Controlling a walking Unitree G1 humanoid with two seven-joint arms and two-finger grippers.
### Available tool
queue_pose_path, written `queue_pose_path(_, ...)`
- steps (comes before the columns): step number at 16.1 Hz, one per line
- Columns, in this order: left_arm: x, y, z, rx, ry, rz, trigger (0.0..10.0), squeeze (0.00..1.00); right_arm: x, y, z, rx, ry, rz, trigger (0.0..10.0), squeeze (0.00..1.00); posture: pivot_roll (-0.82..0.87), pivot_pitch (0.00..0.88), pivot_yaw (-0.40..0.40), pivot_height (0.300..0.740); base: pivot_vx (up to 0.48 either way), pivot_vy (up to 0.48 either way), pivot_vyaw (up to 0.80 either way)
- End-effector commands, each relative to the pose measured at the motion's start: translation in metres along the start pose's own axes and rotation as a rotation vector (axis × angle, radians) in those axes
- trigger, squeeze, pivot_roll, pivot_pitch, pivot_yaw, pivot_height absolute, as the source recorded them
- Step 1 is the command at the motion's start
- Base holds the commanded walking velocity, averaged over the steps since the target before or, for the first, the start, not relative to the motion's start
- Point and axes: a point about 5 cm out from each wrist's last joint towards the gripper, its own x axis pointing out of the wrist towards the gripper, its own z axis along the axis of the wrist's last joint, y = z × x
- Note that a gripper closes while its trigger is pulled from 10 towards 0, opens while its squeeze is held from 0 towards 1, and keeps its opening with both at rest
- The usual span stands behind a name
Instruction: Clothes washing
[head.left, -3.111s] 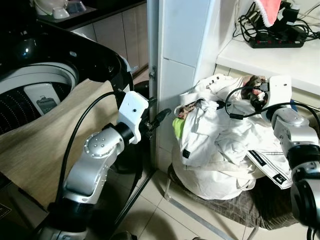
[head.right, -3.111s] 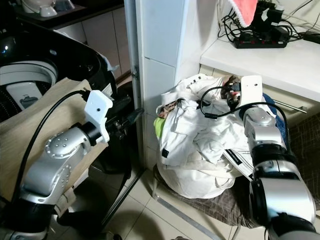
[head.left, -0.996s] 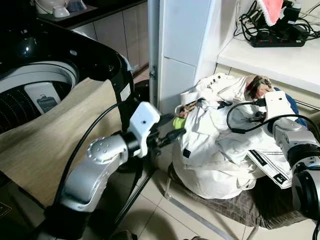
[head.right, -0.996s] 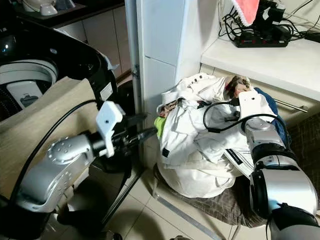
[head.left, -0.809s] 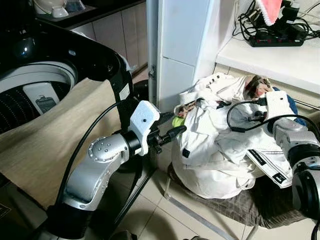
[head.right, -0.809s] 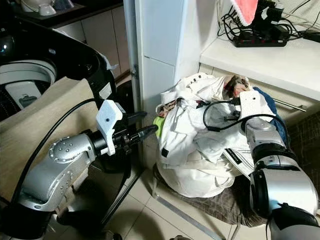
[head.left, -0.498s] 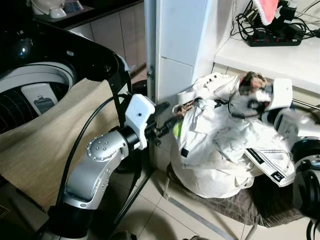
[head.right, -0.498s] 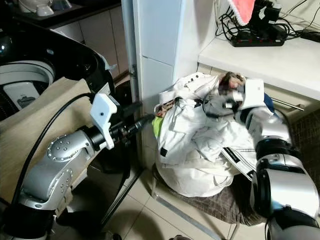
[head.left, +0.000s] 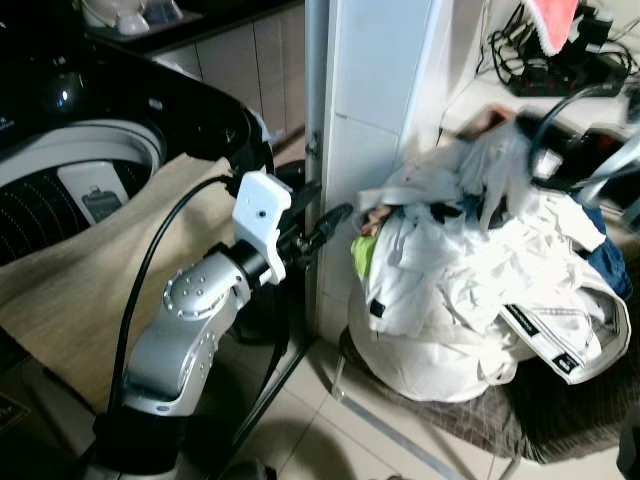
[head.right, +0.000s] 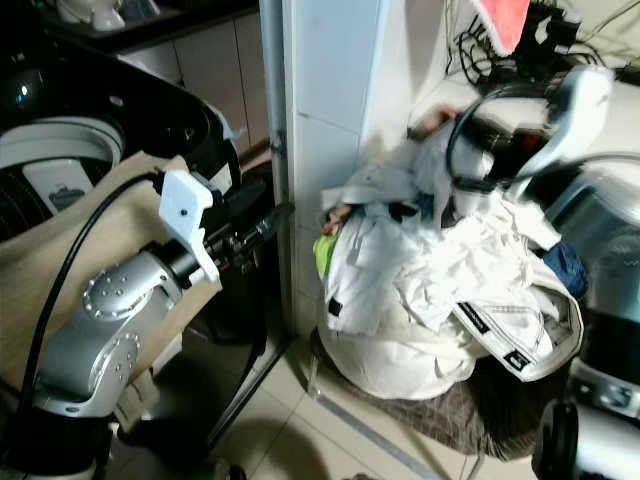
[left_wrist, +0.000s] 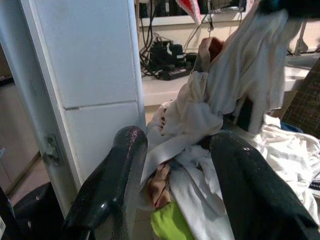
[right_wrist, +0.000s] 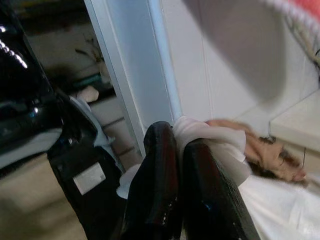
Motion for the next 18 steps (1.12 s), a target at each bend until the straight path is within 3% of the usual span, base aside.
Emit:
queue_pose_path(1,0.001,0.003,0.012,0.026,-0.044,0.018,10.0,0.0,-0.004,0.009,0.018,0.009,-0.067,0.02,0.0,0.0,-0.09,0.0,0.009,0.74,0.0,0.0,0.0)
queue_pose_path(3,0.002,0.004,0.015,0.022,-0.053,0.019,10.0,0.0,-0.007,0.018,0.033,0.03,-0.131,0.026,0.0,0.0,-0.09,0.0,0.009,0.74,0.0,0.0,0.0)
queue_pose_path(5,0.003,0.002,0.018,0.023,-0.062,0.01,10.0,0.0,-0.01,0.017,0.059,0.038,-0.241,-0.036,0.0,0.0,-0.09,0.0,-0.001,0.74,0.0,0.0,0.0)
queue_pose_path(9,0.004,-0.003,0.021,0.023,-0.083,-0.015,10.0,0.0,-0.017,0.018,0.097,0.078,-0.428,-0.044,0.0,0.0,-0.08,0.0,-0.01,0.74,0.0,0.0,0.0)
queue_pose_path(10,0.006,-0.002,0.023,0.022,-0.094,-0.008,10.0,0.0,-0.019,0.021,0.113,0.123,-0.523,-0.051,0.0,0.0,-0.08,0.0,-0.012,0.74,0.0,0.0,0.0)
queue_pose_path(11,0.006,-0.002,0.023,0.022,-0.094,-0.008,10.0,0.0,-0.019,0.021,0.113,0.123,-0.523,-0.051,0.0,0.0,-0.08,0.0,-0.012,0.74,0.0,0.0,0.0)
queue_pose_path(13,0.01,0.002,0.028,0.016,-0.12,0.008,10.0,0.0,-0.013,0.044,0.132,0.181,-0.582,0.072,0.0,0.0,-0.08,0.0,-0.03,0.74,0.0,0.0,0.0)
queue_pose_path(15,0.013,0.007,0.033,0.009,-0.146,0.044,10.0,0.0,-0.007,0.059,0.135,0.2,-0.572,0.145,0.0,0.0,-0.08,0.0,-0.031,0.74,0.0,0.0,0.0)
queue_pose_path(18,0.021,0.009,0.045,-0.037,-0.202,0.059,10.0,0.0,0.023,0.071,0.084,0.159,-0.289,0.167,0.0,0.0,-0.09,0.0,-0.036,0.74,0.0,0.0,0.0)
